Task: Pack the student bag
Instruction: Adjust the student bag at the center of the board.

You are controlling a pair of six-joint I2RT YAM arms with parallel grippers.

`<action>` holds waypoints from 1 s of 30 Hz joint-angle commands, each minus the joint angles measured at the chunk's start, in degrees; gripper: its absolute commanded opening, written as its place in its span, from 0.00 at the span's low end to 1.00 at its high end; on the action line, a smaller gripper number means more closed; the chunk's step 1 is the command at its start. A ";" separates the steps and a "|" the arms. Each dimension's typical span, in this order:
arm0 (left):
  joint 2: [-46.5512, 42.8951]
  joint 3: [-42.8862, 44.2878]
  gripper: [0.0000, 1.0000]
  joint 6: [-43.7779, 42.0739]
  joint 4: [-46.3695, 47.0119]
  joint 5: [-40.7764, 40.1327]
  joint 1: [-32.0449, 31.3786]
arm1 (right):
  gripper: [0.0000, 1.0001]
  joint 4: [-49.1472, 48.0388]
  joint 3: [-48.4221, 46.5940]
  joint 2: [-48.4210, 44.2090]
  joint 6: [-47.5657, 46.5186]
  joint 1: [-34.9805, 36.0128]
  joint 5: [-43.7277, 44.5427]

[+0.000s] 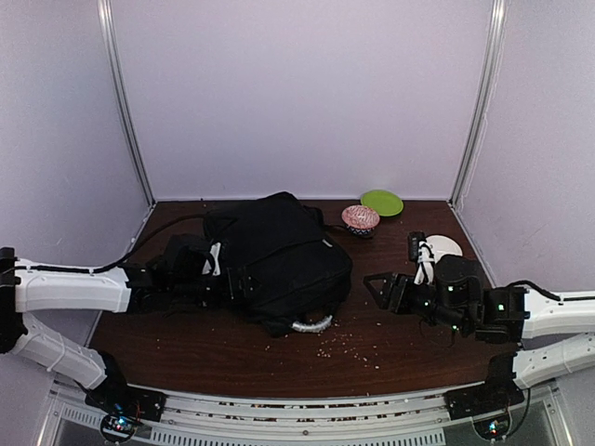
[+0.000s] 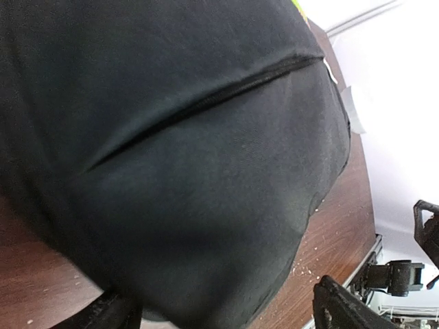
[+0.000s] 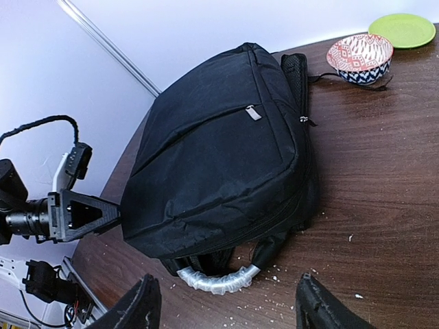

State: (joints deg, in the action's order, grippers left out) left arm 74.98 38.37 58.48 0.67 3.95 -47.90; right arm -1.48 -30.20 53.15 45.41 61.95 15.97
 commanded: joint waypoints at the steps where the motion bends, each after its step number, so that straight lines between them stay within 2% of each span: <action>1: -8.09 -3.31 0.90 -0.16 -3.62 -8.45 0.88 | 0.67 -0.63 1.47 1.55 -0.18 -0.64 0.88; 7: -9.36 -2.22 0.88 -1.27 -3.96 -5.52 4.53 | 0.67 -6.94 -2.55 12.61 5.86 -4.50 -6.95; 12: -6.33 -0.58 0.83 -1.47 -1.74 -3.74 4.49 | 0.66 -7.38 -7.77 20.82 11.78 -8.18 -8.16; 16: -3.43 -1.54 0.73 0.02 2.79 -0.46 4.48 | 0.57 -10.93 -10.06 28.31 15.97 -11.53 -13.13; 21: -0.02 -2.32 0.64 2.50 7.40 3.33 4.51 | 0.46 -12.48 -15.78 36.55 17.86 -11.92 -19.33; 24: 1.03 -2.23 0.53 3.11 9.63 5.21 4.49 | 0.35 -15.16 -17.34 39.07 19.10 -11.85 -21.09; 25: 1.04 -2.06 0.46 3.06 10.04 5.35 4.52 | 0.31 -15.51 -17.98 39.37 19.25 -11.79 -21.31; 27: 0.82 -1.50 0.33 2.92 10.23 5.24 4.57 | 0.23 -15.28 -19.41 39.72 18.89 -11.85 -21.51; 30: 0.29 -0.16 0.06 2.01 9.99 5.40 4.54 | 0.08 -15.14 -20.95 39.48 18.32 -11.78 -22.16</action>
State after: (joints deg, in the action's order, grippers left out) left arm 76.18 36.01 61.43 4.45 7.27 -43.33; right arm -13.10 -47.66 92.71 63.57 50.04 -3.77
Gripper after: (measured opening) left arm 0.199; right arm 0.144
